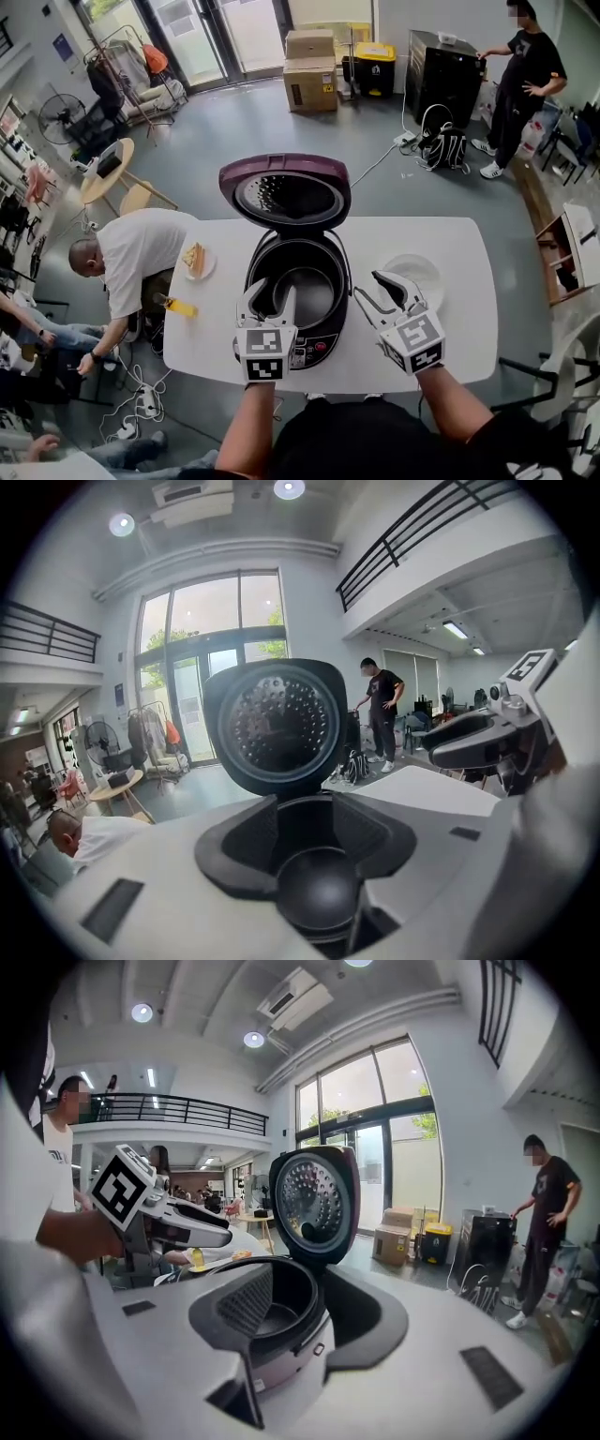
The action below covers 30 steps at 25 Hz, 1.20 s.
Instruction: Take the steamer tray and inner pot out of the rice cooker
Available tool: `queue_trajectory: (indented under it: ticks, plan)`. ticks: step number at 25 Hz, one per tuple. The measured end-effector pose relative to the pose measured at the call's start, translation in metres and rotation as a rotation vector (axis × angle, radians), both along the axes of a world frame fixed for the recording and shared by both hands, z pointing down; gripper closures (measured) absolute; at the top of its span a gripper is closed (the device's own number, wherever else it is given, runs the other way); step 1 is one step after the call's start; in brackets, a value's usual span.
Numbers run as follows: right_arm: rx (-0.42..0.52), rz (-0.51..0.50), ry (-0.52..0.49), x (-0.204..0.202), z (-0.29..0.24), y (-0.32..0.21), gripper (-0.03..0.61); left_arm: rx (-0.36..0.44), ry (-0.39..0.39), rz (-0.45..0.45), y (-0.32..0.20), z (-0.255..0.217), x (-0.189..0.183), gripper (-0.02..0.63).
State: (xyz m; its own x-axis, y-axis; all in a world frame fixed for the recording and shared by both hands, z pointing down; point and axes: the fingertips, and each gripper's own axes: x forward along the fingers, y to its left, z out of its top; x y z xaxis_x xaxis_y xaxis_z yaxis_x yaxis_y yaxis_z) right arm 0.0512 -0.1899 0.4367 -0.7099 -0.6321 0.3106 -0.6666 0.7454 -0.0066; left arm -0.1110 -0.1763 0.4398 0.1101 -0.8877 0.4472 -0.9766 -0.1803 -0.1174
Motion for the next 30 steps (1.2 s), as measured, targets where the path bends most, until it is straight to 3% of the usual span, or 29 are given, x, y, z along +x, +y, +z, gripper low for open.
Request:
queue_trajectory:
  ticks: [9,12,15,18,21,25,30]
  plan:
    - [-0.204,0.009,-0.067,-0.033,0.035,-0.004,0.402,-0.125,0.155,-0.021,-0.005,0.036,-0.079,0.422]
    - [-0.31,0.026,-0.126,-0.042,0.047,-0.006,0.402,-0.189,0.267,-0.012,-0.007,0.051,-0.105,0.414]
    - [-0.475,0.067,-0.263,-0.04,0.06,-0.013,0.402,-0.254,0.421,-0.014,-0.01,0.068,-0.121,0.414]
    - [-0.652,0.117,-0.417,-0.033,0.071,-0.023,0.402,-0.317,0.6,-0.004,-0.015,0.084,-0.126,0.422]
    - [-0.799,0.14,-0.535,-0.031,0.08,-0.026,0.402,-0.381,0.715,0.027,-0.015,0.094,-0.126,0.43]
    - [-0.963,0.147,-0.656,-0.038,0.088,-0.025,0.402,-0.449,0.804,0.079,-0.014,0.1,-0.121,0.43]
    - [-1.045,0.195,-0.704,-0.04,0.098,-0.027,0.402,-0.505,0.86,0.131,-0.015,0.102,-0.111,0.436]
